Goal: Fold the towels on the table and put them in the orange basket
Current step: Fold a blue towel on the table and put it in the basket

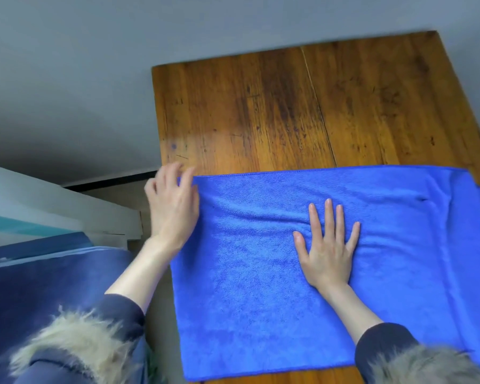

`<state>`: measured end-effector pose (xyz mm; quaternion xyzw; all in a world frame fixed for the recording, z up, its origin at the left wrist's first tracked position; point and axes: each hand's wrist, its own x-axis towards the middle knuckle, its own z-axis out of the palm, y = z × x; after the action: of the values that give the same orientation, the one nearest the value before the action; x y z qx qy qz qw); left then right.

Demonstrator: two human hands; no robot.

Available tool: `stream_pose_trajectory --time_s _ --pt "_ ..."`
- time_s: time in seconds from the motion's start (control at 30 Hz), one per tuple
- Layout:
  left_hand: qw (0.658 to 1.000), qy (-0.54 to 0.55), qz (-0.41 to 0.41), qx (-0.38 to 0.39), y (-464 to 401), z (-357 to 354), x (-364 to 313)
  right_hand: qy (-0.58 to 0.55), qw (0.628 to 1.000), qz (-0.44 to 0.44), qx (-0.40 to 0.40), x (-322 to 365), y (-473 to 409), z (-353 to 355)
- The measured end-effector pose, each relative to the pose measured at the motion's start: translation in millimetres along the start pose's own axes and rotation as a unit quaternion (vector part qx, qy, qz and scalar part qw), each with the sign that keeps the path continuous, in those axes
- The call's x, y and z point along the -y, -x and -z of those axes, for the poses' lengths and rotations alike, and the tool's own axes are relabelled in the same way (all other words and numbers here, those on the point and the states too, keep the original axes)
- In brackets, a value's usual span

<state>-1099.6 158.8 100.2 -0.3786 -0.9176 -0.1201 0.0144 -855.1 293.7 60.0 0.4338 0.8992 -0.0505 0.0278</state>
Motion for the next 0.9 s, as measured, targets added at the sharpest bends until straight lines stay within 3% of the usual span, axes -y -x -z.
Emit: stream_pose_trajectory --time_s 0.1,0.2,0.33,0.5,0.63,0.8,0.9 --pt "0.993 0.045 -0.078 0.077 26 -13 -36 -0.003 1.000 -0.002 0.012 1 0 2" --pt "0.984 0.014 -0.111 0.139 44 -29 -52 -0.017 1.000 0.003 0.008 1 1 4" --pt "0.984 -0.021 -0.120 0.134 38 -40 -46 -0.036 0.999 0.016 -0.029 -10 -22 16" --pt "0.979 -0.048 -0.129 0.150 40 -44 -42 0.023 0.997 0.017 0.077 -21 -62 18" --pt "0.979 -0.045 -0.105 0.168 35 -42 -45 0.002 0.994 0.032 0.101 -20 -75 23" --pt "0.975 -0.013 -0.166 0.147 45 -37 -86 -0.098 0.993 0.049 0.046 -38 -52 37" --pt "0.968 0.005 -0.206 0.146 56 -45 -133 -0.123 0.992 0.015 0.002 -74 -29 45"
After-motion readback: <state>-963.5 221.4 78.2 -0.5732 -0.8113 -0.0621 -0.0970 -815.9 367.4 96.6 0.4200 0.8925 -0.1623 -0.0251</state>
